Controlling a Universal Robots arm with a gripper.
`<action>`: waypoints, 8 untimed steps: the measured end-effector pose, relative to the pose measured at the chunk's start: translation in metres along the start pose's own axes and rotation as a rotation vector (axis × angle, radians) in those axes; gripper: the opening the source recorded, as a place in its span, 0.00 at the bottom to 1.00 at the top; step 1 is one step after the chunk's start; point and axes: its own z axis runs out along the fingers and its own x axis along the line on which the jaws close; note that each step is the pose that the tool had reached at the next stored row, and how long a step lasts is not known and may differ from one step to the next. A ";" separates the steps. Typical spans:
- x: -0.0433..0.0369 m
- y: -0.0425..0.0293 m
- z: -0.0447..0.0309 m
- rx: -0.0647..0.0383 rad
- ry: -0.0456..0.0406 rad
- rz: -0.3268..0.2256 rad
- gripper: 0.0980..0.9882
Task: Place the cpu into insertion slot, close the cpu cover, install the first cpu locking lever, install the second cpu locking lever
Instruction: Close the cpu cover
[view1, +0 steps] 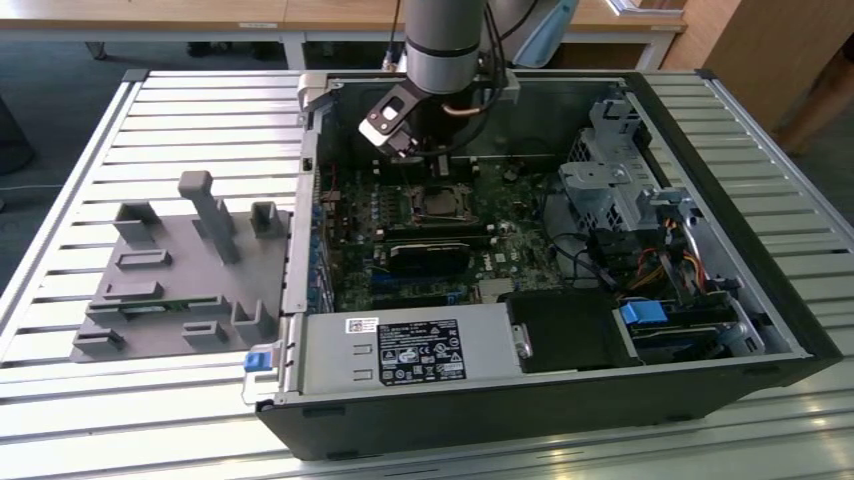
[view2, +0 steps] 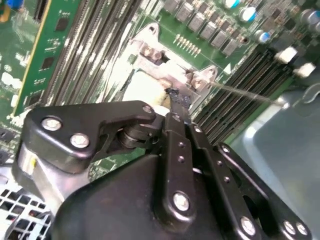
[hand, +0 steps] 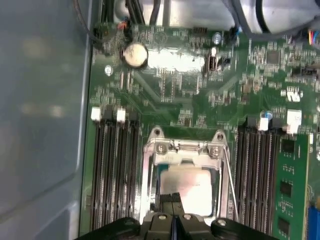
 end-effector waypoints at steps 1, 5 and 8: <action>0.0002 -0.0040 -0.0001 -0.002 -0.0002 0.000 0.01; 0.0005 -0.0109 0.0021 -0.006 -0.0012 0.000 0.01; 0.0004 -0.0112 0.0053 -0.006 -0.0022 0.000 0.01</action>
